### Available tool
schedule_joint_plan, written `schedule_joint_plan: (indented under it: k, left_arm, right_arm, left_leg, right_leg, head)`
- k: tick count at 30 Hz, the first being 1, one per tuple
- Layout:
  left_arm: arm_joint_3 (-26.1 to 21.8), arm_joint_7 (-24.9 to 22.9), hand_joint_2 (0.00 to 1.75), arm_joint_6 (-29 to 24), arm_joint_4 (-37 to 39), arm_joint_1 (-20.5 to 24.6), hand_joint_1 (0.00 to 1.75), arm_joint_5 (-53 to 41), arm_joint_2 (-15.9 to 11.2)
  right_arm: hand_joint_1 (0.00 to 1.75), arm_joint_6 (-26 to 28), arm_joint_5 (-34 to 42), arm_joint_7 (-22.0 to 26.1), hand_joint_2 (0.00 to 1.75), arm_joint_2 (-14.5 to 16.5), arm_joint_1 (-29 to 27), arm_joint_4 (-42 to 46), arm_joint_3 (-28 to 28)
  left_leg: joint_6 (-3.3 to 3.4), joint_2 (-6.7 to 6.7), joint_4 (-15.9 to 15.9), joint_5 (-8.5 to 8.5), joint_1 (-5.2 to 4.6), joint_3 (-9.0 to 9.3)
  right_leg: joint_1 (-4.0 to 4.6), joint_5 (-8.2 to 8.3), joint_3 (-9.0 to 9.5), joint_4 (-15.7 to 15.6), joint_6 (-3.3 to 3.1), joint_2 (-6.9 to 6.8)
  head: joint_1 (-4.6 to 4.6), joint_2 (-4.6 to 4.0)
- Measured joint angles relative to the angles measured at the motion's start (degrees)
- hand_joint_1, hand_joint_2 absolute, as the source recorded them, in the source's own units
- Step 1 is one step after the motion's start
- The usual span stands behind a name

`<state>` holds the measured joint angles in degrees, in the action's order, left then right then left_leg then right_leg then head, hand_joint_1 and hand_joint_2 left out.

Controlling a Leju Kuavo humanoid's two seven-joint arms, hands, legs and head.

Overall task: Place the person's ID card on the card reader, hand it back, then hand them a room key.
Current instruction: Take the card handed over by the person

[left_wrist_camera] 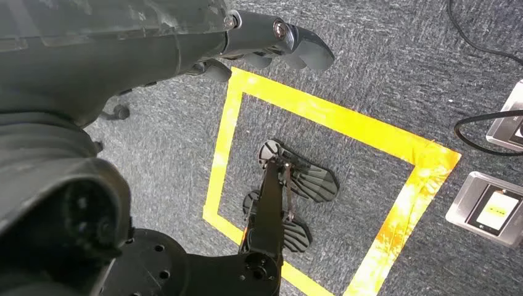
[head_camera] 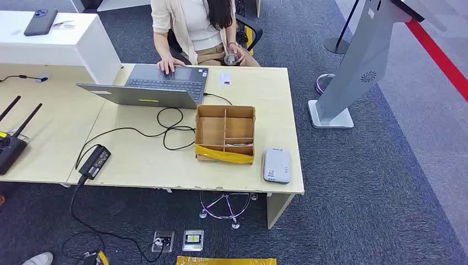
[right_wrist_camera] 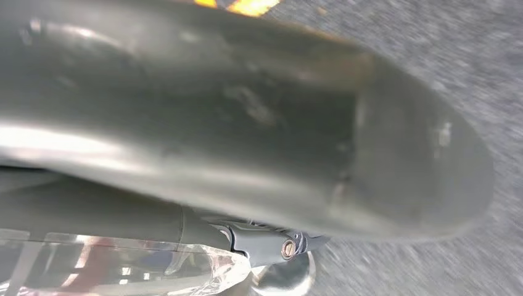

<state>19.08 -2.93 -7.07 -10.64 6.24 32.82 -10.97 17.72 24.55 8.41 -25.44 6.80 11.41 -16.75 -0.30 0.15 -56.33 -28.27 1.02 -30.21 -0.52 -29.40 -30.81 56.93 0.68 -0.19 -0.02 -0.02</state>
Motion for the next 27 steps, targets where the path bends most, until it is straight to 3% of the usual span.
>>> schedule_joint_plan:
  k: [7,15,21,26,27]
  left_arm:
    - [0.0,0.0,0.00,-0.1,0.0,0.0,0.00,-0.1,0.1]
    - [0.1,-0.2,0.00,0.1,0.0,0.0,0.00,-0.2,0.2]
    - [0.1,-0.4,0.00,0.1,0.0,0.1,0.00,-0.2,0.2]
    - [0.2,-0.3,0.00,1.0,0.0,0.1,0.00,-0.3,0.2]
    - [0.3,-0.2,0.00,1.1,0.0,0.1,0.00,-0.3,0.2]
  right_arm:
    - [0.00,-0.8,2.2,2.7,0.00,-4.1,1.7,0.0,0.4]
    - [0.00,-3.4,3.9,7.5,0.00,-9.8,9.0,0.0,2.5]
    - [0.00,-11.8,1.6,10.0,0.00,-12.9,18.8,1.2,3.5]
    - [0.00,-22.5,-1.4,11.2,0.00,-13.6,28.4,3.0,3.5]
    - [0.00,-23.9,-2.1,11.4,0.44,-13.5,30.2,3.4,3.4]
  left_leg:
    - [0.04,0.01,0.0,0.00,-0.07,0.00]
    - [0.13,0.01,0.0,0.06,-0.15,-0.02]
    - [0.26,0.04,0.0,0.15,-0.21,-0.04]
    - [0.34,0.01,0.0,0.22,-0.22,-0.09]
    - [0.34,-0.01,0.0,0.24,-0.22,-0.11]
  right_leg:
    - [-0.07,0.02,0.00,0.0,0.04,0.01]
    - [-0.16,0.10,0.01,0.0,0.15,0.00]
    - [-0.21,0.17,0.00,0.0,0.24,0.02]
    - [-0.21,0.22,0.00,0.0,0.30,-0.06]
    - [-0.21,0.22,0.00,0.0,0.30,-0.09]
  head:
    - [-0.01,0.01]
    - [-0.01,0.01]
    - [-0.01,0.00]
    - [-0.01,0.02]
    - [-0.02,0.02]
